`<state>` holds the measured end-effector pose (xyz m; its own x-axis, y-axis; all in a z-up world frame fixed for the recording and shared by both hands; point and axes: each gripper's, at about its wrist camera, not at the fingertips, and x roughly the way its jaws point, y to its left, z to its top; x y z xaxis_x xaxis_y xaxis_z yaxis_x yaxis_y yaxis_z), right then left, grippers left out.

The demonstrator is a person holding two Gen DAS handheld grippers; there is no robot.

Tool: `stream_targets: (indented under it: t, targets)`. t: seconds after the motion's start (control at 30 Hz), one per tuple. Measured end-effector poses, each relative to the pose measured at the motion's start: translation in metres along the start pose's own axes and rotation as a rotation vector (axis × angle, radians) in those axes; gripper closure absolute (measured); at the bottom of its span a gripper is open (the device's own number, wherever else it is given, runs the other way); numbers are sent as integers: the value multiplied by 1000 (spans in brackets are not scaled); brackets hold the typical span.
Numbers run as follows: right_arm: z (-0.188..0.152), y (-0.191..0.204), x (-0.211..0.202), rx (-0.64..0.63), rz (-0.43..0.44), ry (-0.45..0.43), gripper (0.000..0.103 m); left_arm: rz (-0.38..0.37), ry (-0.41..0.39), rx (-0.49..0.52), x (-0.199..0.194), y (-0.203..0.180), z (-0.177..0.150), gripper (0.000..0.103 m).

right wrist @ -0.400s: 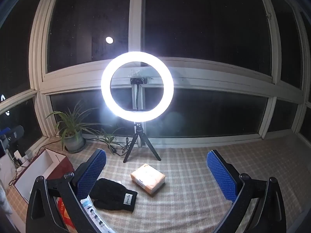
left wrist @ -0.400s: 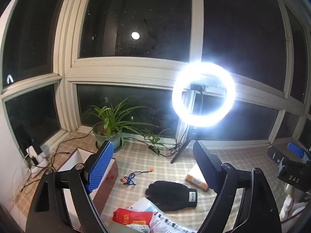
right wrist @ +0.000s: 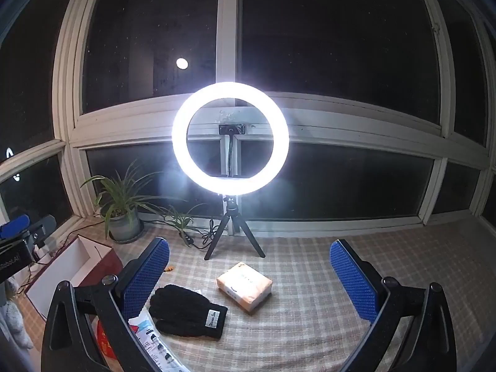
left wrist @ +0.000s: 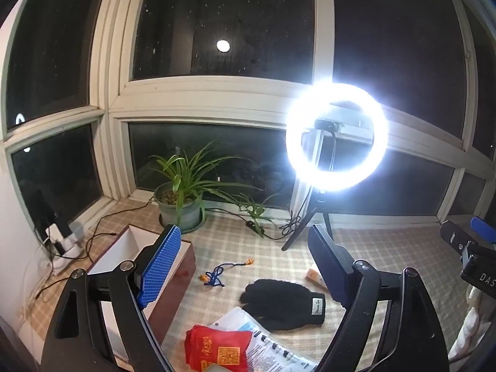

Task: Organize soft objects

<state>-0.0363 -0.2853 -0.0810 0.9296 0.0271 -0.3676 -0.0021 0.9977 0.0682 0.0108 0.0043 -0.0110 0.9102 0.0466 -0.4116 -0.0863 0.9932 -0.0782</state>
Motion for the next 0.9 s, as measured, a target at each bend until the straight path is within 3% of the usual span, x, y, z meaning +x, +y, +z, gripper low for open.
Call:
stream_targets:
  t: [0.9]
  targets:
    - [-3,-10,6,33,10,19,1,14,-9,15,1,-3,-1,19]
